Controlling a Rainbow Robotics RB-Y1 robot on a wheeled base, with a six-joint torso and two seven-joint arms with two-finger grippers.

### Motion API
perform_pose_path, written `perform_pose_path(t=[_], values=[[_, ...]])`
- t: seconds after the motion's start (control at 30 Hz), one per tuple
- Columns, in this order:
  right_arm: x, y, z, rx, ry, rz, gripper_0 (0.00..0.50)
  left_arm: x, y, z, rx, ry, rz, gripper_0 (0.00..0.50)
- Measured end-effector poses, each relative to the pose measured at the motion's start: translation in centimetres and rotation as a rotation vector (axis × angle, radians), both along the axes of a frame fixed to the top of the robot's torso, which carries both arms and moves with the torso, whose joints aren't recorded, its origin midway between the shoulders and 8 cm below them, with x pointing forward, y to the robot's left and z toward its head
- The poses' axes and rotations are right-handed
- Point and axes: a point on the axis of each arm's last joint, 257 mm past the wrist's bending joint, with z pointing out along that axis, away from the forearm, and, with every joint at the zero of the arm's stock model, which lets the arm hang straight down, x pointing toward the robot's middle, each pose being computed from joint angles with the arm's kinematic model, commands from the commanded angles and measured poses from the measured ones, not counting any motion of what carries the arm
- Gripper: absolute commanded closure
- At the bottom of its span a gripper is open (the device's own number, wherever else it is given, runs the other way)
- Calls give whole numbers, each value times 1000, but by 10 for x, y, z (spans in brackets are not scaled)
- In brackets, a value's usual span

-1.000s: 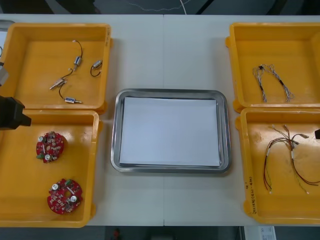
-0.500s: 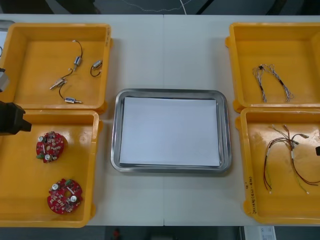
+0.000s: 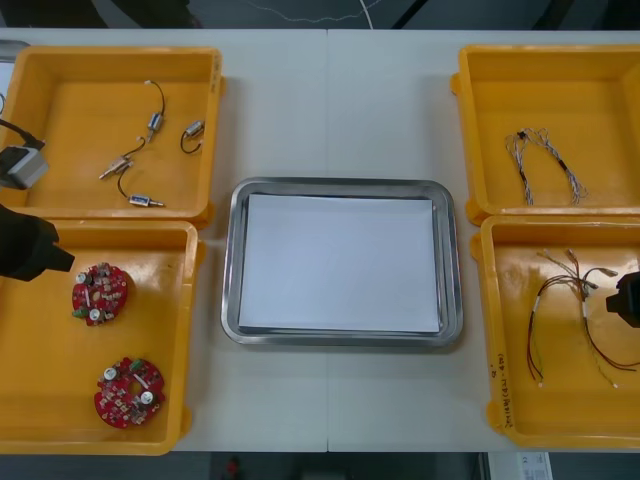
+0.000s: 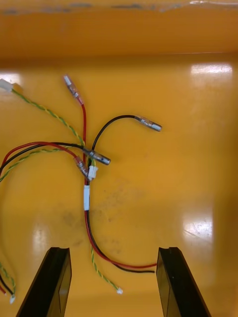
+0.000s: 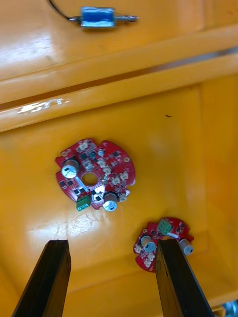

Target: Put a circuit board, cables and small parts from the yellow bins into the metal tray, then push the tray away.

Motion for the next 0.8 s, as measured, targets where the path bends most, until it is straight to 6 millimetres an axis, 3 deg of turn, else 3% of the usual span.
perform_pose_path(t=[0.33, 0.47, 0.7, 0.8], values=[[17, 8, -27, 46, -28, 3, 0, -2, -8, 6, -7, -22, -117, 0], [19, 12, -38, 53, -23, 11, 0, -2, -5, -2, 47, -36, -200, 0], [22, 12, -56, 66, -15, 4, 0, -5, -3, -21, 201, -68, -516, 0], [22, 12, -64, 70, -8, 0, 0, -7, -4, -27, 217, -65, -553, 0]])
